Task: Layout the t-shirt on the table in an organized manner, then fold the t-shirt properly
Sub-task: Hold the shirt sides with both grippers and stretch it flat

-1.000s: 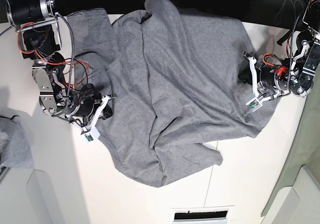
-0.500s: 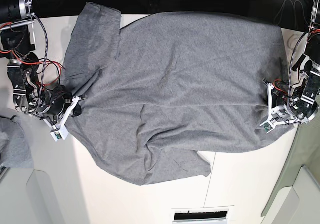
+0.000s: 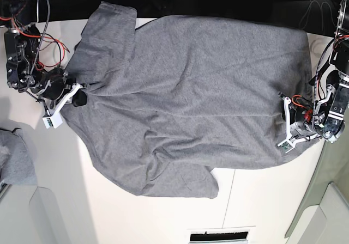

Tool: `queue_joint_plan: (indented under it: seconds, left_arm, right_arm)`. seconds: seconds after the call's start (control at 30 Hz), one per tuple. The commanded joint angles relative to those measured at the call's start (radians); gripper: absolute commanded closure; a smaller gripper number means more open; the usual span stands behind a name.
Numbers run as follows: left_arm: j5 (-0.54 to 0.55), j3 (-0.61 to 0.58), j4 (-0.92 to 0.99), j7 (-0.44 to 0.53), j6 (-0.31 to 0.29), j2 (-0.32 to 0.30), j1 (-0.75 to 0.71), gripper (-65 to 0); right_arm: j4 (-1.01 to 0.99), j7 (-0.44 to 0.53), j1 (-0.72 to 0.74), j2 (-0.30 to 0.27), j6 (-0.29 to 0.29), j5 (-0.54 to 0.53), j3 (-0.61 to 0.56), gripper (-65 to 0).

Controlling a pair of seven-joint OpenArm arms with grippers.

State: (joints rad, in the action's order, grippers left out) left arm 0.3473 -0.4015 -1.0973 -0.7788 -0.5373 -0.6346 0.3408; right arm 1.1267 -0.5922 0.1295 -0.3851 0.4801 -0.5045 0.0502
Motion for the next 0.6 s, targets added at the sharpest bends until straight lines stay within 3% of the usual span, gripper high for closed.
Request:
queue_joint_plan:
  seconds: [0.0,0.17,0.27,0.4,0.57]
  left_arm:
    - [0.021,0.007,-0.044,0.004,0.002,-0.037,0.018,-1.3]
    - [0.127,0.007,-0.194,0.05,0.007,-0.123,0.011,-1.3]
    - [0.124,0.007,-0.216,0.101,0.029,-0.127,0.011,-1.3]
    - [0.1,0.007,-0.168,0.12,0.029,-0.084,0.011,-1.3]
    - [0.005,0.007,0.026,0.155,0.063,0.031,0.051,-1.3]
  right_arm:
    - [0.043,-0.014,-0.008,-0.016,-0.002,-0.006,0.032,0.0]
    - [0.174,-0.007,-0.021,-0.016,-0.002,-0.049,0.118,0.0]
    - [0.179,-0.007,0.028,-0.006,-0.002,-0.056,0.115,0.0]
    - [0.163,0.01,0.097,0.044,0.019,-0.002,0.088,0.0]
    - [0.01,0.077,0.202,0.109,0.022,0.132,-0.036,0.0]
